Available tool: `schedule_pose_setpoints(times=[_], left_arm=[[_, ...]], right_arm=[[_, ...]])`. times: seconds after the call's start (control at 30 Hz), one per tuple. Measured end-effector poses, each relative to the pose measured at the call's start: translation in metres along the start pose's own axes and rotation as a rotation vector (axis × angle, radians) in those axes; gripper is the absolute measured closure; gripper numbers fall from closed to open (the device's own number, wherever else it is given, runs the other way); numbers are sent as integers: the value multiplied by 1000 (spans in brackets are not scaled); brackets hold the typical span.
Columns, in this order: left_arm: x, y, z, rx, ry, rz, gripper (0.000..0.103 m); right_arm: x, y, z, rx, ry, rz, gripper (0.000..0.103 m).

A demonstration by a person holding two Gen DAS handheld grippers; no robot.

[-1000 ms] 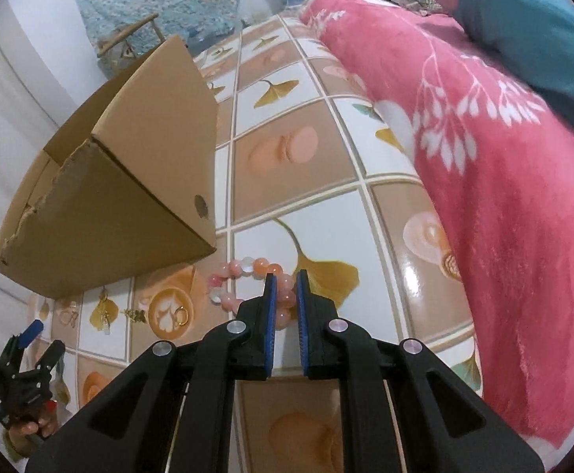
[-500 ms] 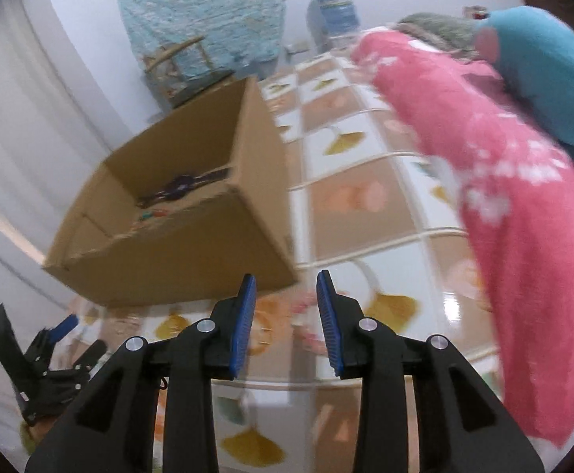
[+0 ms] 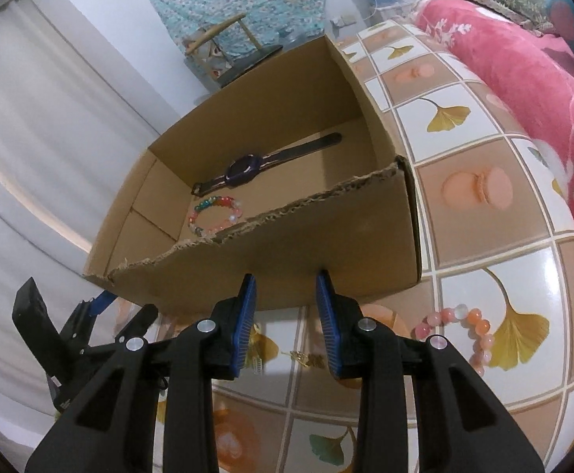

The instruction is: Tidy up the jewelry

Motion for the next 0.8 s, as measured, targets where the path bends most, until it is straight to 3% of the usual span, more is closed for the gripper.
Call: schedule_pose_setpoints(times=[0.37, 0.47, 0.63, 0.8], left_arm=[[2, 7, 3, -1, -13, 13, 9], [-10, 7, 0, -13, -9, -26, 9], [-22, -19, -25, 21, 75, -146, 9], [-16, -44, -47, 119, 127, -134, 8]], right_arm=[[-16, 4, -1, -54, -58, 5, 71], [-27, 6, -13, -89, -55, 7, 68], [-25, 10, -62, -105, 52, 16, 65], [-10, 16, -101, -186, 138, -63, 55]])
Point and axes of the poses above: each gripper's, at about its wrist camera, not at the fingertips, and x roughly the way its jaws point, y to its left, z to its top, the point moved 6 cm from there along x, roughly the way its jaws point, and after that the axes turned 11 degrees about z, right-handed, at the moved point
